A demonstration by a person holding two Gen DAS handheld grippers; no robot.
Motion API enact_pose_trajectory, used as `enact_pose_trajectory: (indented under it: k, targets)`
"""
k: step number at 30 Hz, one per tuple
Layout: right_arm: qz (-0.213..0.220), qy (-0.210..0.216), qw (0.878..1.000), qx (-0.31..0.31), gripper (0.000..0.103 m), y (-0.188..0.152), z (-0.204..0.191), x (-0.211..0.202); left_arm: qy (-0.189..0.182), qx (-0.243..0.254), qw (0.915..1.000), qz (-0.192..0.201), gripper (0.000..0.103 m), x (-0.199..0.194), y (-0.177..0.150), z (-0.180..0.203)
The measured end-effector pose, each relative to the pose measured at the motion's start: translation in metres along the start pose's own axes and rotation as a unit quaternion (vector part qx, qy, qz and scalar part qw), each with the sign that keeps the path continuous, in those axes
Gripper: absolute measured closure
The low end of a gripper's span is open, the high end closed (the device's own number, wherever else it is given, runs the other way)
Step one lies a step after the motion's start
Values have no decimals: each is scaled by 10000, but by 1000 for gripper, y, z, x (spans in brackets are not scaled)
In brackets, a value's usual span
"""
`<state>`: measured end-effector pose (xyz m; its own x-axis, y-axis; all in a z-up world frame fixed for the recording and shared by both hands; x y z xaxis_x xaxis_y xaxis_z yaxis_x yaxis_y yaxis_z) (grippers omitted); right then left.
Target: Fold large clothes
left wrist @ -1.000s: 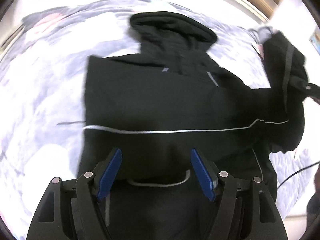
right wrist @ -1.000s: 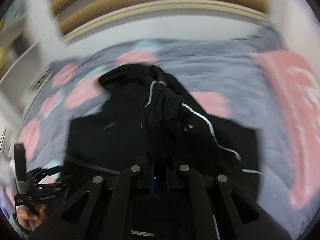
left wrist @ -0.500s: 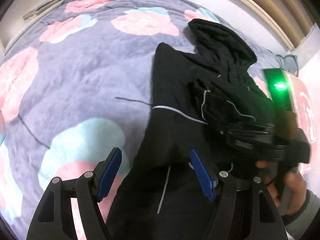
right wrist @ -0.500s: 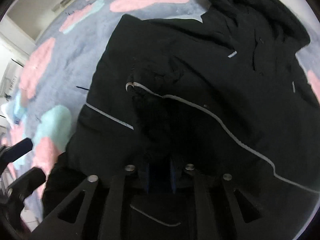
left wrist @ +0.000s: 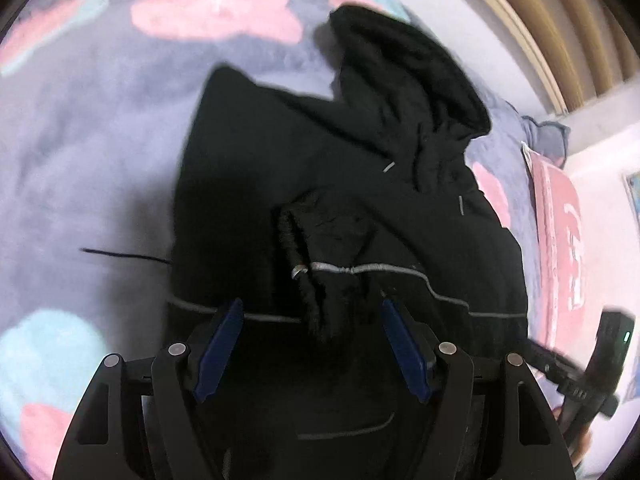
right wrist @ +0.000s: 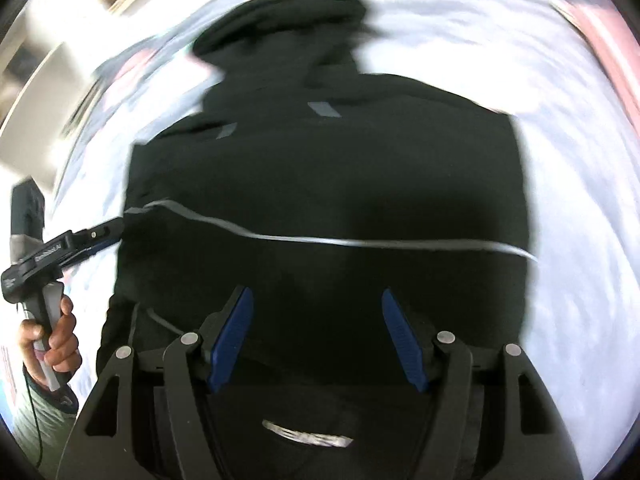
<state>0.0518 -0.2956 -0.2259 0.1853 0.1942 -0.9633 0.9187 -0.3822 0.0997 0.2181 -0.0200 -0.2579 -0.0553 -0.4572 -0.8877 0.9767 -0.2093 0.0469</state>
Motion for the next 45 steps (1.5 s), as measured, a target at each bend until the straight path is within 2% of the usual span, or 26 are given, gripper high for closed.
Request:
enact_pose_trajectory:
  k: [1,2,3,4,5,7,9,11,13,14,15,16,17,19,21,24,26,27,29,31,35,38,41,42,45]
  targets:
    - [9,-28,9999,110,33,-2,9,-3,-33,4,10000,33,32,4,3,2]
    - [26,-60,9998,198,33,-4,18,-3,11,48,10000,79,41,8,7,5]
    - [56,-123,9996,246,33,-4,24,-5,48,113,9999,71,87,11,10,8]
    - [80,-200,9994,271,33,-4,29,-6,119,189,9997,25,86,12,11,12]
    - [109,-288,9991,296,33,-3,36,-10,208,255,9994,136,86,6,12,17]
    - [205,-355,9986,334,33,4,41,-15,48,347,9983,472,86,-17,12,23]
    - [292,-376,9984,309,33,13,39,-17,-189,228,9962,815,86,-48,11,17]
    - [314,-484,9981,233,33,22,33,-14,-226,66,9957,895,86,-61,11,2]
    - [269,-671,9973,136,33,35,27,-1,-70,-154,9974,702,86,-56,8,-24]
    - [225,-743,9969,90,33,40,24,6,-2,-270,9985,470,86,-45,6,-37]
    - [136,-905,9958,49,33,46,23,19,51,-411,9991,56,84,-24,1,-53]
    - [42,-1168,9931,22,32,51,23,32,56,-465,9988,-112,82,-13,-3,-60]
    - [-48,-1371,9905,-20,31,53,23,42,-13,-495,9985,-230,82,-2,-5,-65]
    - [-262,-1663,9857,-23,30,59,28,66,15,-447,9988,-187,81,4,-8,-65]
    - [-229,-1614,9865,177,28,67,37,73,192,-308,9991,-197,80,3,-7,-59]
    - [-254,-1530,9876,251,27,72,41,71,218,-97,9996,-163,79,-7,-7,-51]
    - [-248,-1561,9873,141,27,72,39,68,227,-10,9997,-112,71,-20,-6,-48]
    - [-240,-1549,9876,104,27,71,38,64,278,28,9996,-22,65,-33,-8,-47]
    - [-190,-1499,9885,87,27,68,35,52,370,81,9990,230,65,-62,-12,-54]
    - [-63,-1265,9919,59,27,64,28,36,419,69,9979,485,64,-89,-13,-55]
    - [216,-812,9963,-168,26,56,2,13,263,398,9960,762,57,-115,-9,-28]
    - [281,-679,9964,-423,26,54,-20,15,94,783,9945,686,54,-94,-6,10]
    - [78,-804,9951,-562,27,50,-31,38,364,905,9950,227,54,-38,-2,25]
    - [-16,-901,9941,-611,27,52,-33,50,483,885,9949,82,54,-17,-2,24]
    - [-86,-1656,9808,-1026,27,40,-43,70,908,799,9925,-156,54,29,-6,5]
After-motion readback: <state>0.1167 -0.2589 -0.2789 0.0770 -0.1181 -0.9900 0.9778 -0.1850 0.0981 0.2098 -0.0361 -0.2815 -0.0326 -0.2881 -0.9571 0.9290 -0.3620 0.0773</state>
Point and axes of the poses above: each gripper's, at about its wrist camera, not at the fingertips, and x roughly the way its jaws point, z to its right, y to its top, the point moved 6 cm from there along x, roughly the way its jaws point, and after that the axes turned 12 degrees about -z, right-handed, at the moved point
